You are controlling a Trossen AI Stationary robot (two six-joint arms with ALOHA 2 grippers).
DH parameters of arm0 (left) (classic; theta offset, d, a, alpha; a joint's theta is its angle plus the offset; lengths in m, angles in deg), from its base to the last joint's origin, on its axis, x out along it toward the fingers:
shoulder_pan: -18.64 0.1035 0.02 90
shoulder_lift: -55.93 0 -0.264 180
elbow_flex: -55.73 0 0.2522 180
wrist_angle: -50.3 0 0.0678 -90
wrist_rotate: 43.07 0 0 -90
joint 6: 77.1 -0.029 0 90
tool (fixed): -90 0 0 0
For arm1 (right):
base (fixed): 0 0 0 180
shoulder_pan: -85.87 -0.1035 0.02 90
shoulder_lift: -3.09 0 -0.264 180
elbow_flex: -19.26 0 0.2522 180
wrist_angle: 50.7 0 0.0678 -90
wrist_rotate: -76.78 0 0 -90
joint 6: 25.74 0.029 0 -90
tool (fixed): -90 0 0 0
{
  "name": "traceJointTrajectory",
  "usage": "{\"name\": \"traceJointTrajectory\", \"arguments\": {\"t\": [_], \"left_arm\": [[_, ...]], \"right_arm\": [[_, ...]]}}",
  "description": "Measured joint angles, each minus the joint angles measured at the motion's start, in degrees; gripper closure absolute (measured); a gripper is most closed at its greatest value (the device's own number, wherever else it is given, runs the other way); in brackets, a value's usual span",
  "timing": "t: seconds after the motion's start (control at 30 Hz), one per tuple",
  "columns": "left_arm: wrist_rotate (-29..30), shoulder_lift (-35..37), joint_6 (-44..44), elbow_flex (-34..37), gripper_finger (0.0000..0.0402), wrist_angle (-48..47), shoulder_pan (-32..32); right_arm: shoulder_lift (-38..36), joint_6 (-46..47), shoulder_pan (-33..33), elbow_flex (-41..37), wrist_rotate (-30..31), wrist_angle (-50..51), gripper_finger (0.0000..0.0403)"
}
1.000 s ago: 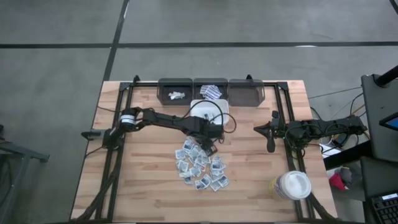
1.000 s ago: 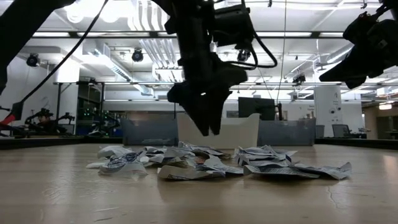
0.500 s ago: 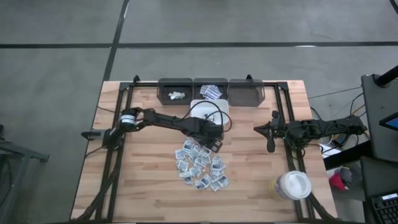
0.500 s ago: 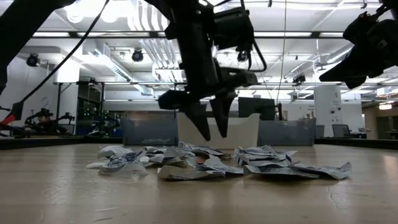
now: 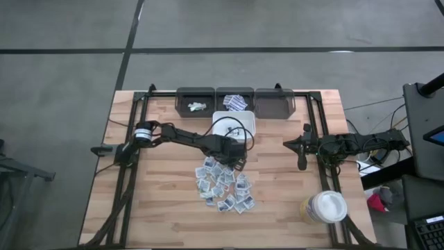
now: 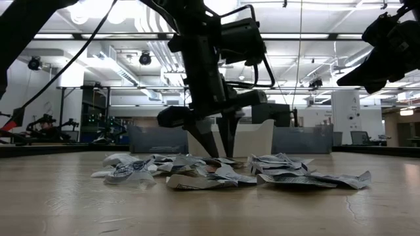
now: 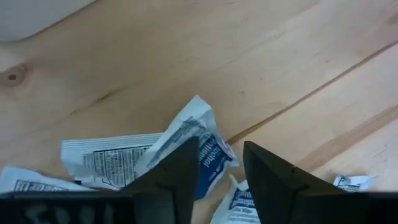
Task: Pick & Place First Aid Supplies
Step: Put the blue alcohol pad into the white bin
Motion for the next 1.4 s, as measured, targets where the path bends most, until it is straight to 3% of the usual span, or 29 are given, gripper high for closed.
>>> {"name": "traceJointTrajectory", "arguments": {"t": [0.53,0.67,0.8,1.0,1.07,1.2,1.4], "left_arm": [[0.4,0.0,-6.4,-1.1,0.0392,2.7,-1.1],[0.2,0.0,-10.5,-3.2,0.0398,2.2,-1.2],[-4.6,0.0,-21.4,-6.6,0.04,2.0,-1.3],[-20.5,0.0,-45.3,-11.6,0.0401,1.8,-2.4],[-20.7,0.0,-52.3,-13.2,0.0401,1.8,-3.3],[-9.1,0.0,-57.2,-17.5,0.0401,2.0,-4.7],[26.8,0.1,-53.8,-24.1,0.0401,2.0,-6.1]], "right_arm": [[0.0,0.1,0.0,0.0,0.0,0.0,0.0385],[0.0,0.2,0.0,0.0,0.0,0.0,0.0385],[0.0,0.2,0.0,0.0,0.0,0.0,0.0385],[0.0,0.2,0.0,0.0,0.0,0.0,0.0385],[0.0,0.2,0.0,0.0,0.0,0.0,0.0385],[0.0,0.2,0.0,0.0,0.0,0.0,0.0385],[0.0,0.0,0.0,0.0,0.0,0.0,0.0385]]}}
